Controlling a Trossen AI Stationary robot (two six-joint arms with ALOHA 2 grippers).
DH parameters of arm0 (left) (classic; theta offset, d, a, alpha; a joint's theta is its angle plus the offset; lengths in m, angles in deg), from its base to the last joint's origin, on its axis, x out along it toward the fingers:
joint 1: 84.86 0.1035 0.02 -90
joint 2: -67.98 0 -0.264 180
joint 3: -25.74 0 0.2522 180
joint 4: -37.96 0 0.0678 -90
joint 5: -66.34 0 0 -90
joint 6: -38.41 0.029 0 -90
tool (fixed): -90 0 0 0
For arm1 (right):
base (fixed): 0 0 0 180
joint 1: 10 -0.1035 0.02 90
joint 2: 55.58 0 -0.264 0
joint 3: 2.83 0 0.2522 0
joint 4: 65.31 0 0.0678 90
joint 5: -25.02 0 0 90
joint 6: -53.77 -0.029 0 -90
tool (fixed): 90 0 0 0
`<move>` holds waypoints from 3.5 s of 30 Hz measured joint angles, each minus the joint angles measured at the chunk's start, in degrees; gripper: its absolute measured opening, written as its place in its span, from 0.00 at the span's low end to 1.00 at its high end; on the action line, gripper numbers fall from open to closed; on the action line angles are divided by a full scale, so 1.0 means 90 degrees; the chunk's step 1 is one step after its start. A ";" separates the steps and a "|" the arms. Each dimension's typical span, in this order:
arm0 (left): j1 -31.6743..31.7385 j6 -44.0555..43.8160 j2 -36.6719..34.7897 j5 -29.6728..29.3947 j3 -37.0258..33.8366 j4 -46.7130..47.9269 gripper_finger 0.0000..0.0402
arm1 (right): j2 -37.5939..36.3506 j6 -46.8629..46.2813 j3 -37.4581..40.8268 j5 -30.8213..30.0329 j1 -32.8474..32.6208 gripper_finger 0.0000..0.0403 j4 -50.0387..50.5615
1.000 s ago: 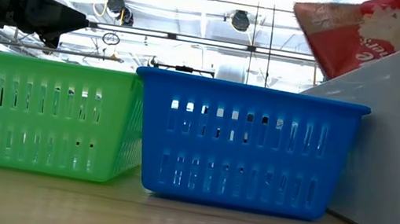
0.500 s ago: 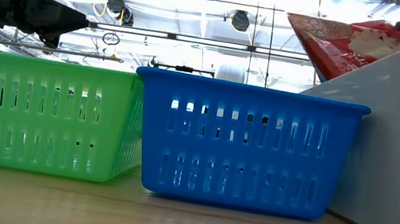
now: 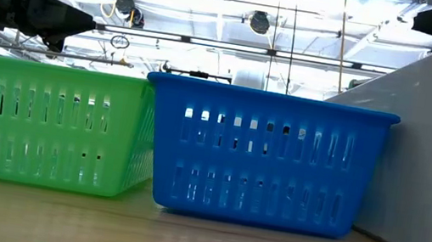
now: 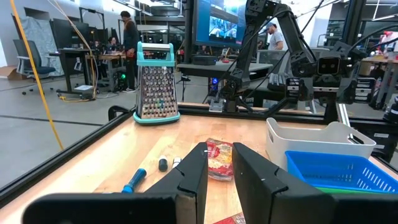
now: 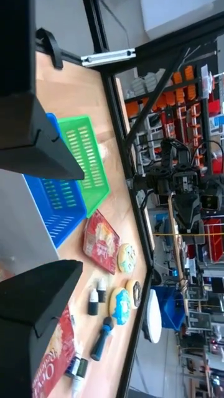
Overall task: Pick & Place Food Item
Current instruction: Put the right red popcorn bag into the white bin
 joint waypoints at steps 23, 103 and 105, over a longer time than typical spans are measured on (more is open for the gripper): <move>0.0000 -0.0001 0.0000 0.0000 0.0001 0.0000 0.18 | 0.0000 -0.0177 0.0000 0.0017 0.0149 0.52 0.0005; 0.0000 0.0000 0.0000 0.0002 0.0002 0.0000 0.18 | -0.1887 0.1918 0.0513 0.7543 0.7261 0.49 0.3456; 0.0000 0.0000 0.0000 0.0002 0.0000 0.0003 0.18 | -0.1601 0.1940 0.0202 0.7977 0.7402 0.49 0.3585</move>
